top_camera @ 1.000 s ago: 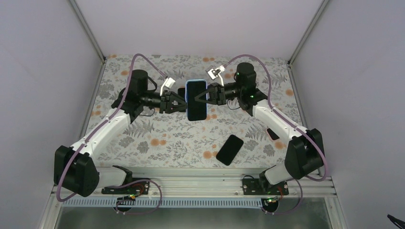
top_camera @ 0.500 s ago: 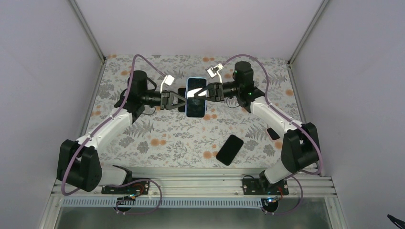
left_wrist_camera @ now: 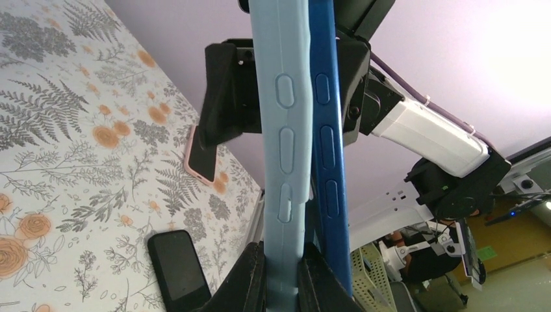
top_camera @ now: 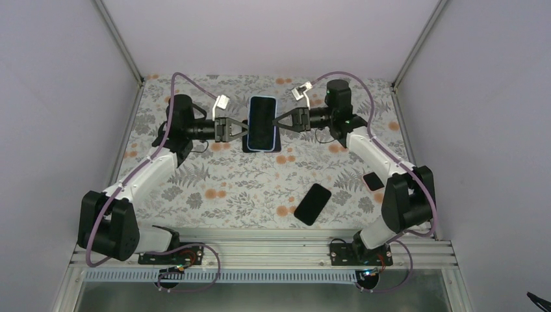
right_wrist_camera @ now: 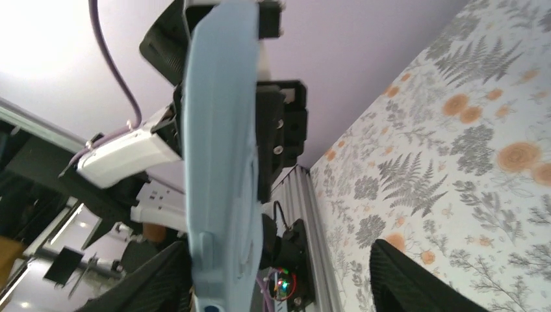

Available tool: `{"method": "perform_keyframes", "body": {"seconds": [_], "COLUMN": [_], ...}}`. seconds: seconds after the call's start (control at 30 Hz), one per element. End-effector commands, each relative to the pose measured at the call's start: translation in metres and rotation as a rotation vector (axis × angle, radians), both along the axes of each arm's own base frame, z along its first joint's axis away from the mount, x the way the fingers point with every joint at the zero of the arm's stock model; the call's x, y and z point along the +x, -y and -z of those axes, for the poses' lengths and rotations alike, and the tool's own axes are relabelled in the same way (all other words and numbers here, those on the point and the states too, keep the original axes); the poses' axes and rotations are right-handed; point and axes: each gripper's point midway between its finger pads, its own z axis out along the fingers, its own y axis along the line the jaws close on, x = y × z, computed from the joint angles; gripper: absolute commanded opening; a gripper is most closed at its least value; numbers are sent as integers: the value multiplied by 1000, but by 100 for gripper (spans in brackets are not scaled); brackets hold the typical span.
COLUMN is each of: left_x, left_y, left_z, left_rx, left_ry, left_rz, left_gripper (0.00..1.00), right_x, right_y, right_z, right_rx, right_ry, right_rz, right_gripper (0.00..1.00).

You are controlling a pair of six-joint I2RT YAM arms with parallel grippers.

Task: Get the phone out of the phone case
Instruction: Remove the phone case from the phone.

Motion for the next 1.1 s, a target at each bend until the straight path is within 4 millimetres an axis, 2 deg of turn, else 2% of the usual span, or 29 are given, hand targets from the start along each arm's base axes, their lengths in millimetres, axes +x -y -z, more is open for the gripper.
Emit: {"method": "perform_keyframes", "body": {"seconds": [0.0, 0.3, 0.47, 0.63, 0.8, 0.9, 1.07], "left_x": [3, 38, 54, 63, 71, 75, 81], "left_y": [-4, -25, -34, -38, -40, -44, -51], "left_z": [-13, 5, 14, 19, 22, 24, 30], "left_rx": [-30, 19, 32, 33, 34, 30, 16], "left_ry": [47, -100, -187, -241, -280, -303, -353], "left_rz": [-15, -217, -298, -327, -344, -360, -379], "left_gripper": [2, 2, 2, 2, 2, 2, 2], "right_x": [21, 55, 59, 54, 42, 41, 31], "right_y": [15, 39, 42, 24, -5, -19, -38], "right_z": [-8, -25, -23, -18, -8, 2, 12], "right_rx": [-23, -214, -360, -501, -584, -641, -659], "right_ry": [50, 395, 573, 769, 903, 959, 1025], "right_rz": [99, 382, 483, 527, 506, 505, 495], "right_gripper": [69, 88, 90, 90, 88, 84, 83]}}
